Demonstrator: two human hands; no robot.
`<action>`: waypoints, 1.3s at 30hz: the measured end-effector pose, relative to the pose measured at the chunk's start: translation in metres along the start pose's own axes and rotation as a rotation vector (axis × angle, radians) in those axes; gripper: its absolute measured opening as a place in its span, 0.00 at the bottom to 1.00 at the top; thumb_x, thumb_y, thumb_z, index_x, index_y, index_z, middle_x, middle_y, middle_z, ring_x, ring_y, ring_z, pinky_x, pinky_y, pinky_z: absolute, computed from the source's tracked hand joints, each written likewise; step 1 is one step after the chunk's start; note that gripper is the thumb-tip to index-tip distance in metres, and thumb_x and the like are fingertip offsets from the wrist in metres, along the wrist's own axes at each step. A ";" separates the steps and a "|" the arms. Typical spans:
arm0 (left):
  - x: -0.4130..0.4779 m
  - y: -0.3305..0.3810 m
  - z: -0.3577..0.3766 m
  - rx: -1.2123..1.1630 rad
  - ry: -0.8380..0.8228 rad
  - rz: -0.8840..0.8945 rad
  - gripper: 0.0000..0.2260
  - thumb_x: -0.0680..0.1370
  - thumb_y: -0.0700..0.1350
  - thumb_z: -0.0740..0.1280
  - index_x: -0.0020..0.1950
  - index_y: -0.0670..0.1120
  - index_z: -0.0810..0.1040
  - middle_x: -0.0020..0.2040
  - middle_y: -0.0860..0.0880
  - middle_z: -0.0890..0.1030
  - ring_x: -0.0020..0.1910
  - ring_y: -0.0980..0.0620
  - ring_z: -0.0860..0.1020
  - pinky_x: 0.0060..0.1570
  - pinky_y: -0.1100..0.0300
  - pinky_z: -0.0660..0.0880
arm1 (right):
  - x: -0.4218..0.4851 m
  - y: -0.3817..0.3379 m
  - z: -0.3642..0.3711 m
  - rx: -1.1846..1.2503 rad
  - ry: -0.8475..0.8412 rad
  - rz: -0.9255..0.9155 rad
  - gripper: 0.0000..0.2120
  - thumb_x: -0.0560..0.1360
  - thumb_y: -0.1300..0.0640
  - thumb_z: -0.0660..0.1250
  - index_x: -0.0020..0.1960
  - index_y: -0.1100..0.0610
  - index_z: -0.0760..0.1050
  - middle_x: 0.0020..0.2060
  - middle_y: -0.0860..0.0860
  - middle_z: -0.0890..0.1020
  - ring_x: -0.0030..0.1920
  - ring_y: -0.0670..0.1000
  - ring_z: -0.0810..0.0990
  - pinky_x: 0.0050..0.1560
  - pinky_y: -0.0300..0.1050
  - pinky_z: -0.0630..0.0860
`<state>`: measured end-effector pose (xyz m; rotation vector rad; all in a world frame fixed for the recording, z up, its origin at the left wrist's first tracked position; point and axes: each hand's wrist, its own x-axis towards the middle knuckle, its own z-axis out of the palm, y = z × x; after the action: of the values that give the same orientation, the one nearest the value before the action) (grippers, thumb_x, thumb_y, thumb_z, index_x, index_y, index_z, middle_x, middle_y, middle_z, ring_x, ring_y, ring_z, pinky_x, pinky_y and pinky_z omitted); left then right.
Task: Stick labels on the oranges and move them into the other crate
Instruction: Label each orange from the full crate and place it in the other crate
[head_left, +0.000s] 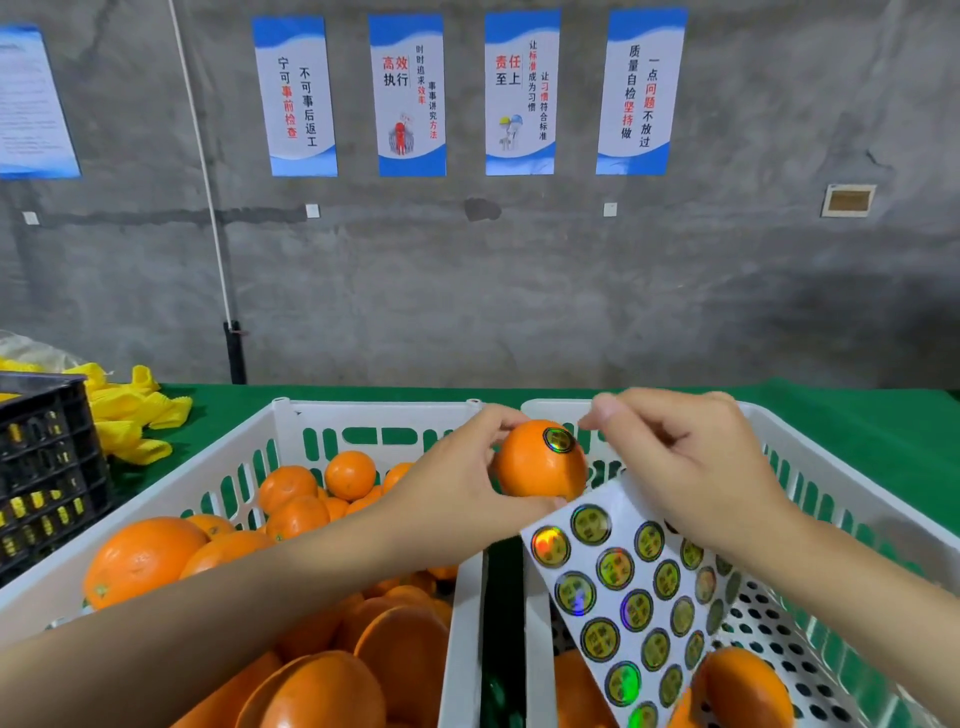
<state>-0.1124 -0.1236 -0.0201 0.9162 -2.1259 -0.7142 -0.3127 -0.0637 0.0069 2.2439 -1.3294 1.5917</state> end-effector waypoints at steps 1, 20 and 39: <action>0.000 0.001 0.001 -0.032 -0.042 -0.003 0.28 0.69 0.53 0.81 0.64 0.59 0.72 0.59 0.60 0.81 0.56 0.61 0.81 0.59 0.54 0.80 | 0.001 -0.001 -0.001 0.053 0.023 0.066 0.24 0.77 0.40 0.56 0.37 0.52 0.83 0.21 0.49 0.68 0.24 0.47 0.69 0.39 0.53 0.76; -0.007 0.023 0.003 0.012 -0.456 0.098 0.05 0.79 0.39 0.70 0.54 0.41 0.81 0.50 0.49 0.85 0.48 0.53 0.82 0.51 0.57 0.81 | -0.001 0.010 0.012 -0.025 -0.144 0.351 0.24 0.81 0.41 0.56 0.34 0.48 0.81 0.16 0.46 0.64 0.22 0.45 0.69 0.42 0.45 0.76; -0.002 0.033 -0.011 -0.175 -0.400 -0.246 0.12 0.82 0.48 0.66 0.57 0.43 0.84 0.54 0.47 0.86 0.60 0.42 0.81 0.66 0.42 0.74 | 0.001 0.016 0.008 -0.175 -0.019 0.356 0.27 0.80 0.41 0.57 0.37 0.61 0.81 0.20 0.47 0.73 0.25 0.45 0.71 0.42 0.53 0.79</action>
<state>-0.1152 -0.1049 0.0090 1.0140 -2.2623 -1.2783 -0.3174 -0.0785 -0.0022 2.0093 -1.8772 1.4780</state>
